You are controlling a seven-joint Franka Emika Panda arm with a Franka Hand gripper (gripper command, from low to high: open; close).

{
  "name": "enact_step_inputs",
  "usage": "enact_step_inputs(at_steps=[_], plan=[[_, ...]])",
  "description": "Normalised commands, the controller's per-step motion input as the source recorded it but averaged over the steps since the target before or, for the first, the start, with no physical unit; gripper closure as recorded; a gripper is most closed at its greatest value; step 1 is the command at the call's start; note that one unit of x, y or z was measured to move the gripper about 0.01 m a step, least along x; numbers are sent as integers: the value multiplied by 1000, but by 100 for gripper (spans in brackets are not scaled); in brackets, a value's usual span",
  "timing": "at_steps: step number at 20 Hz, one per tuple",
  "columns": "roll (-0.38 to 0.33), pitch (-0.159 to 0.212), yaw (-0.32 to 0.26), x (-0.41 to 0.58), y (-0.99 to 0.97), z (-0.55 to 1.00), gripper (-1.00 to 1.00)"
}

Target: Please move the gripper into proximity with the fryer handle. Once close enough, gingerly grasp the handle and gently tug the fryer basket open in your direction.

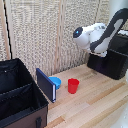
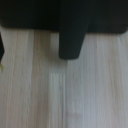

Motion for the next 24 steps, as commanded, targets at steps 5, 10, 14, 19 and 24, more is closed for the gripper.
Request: enact_step_inputs(at_steps=[5, 10, 14, 19, 24], plan=[[-22, -18, 131, -343, -541, -230, -100], [-12, -4, 125, -257, -429, -167, -100], [-80, -34, 240, 8, -404, -92, -100], [-10, 4, 114, 63, -325, -34, 100], [-16, 7, -12, 4, 53, -21, 100]])
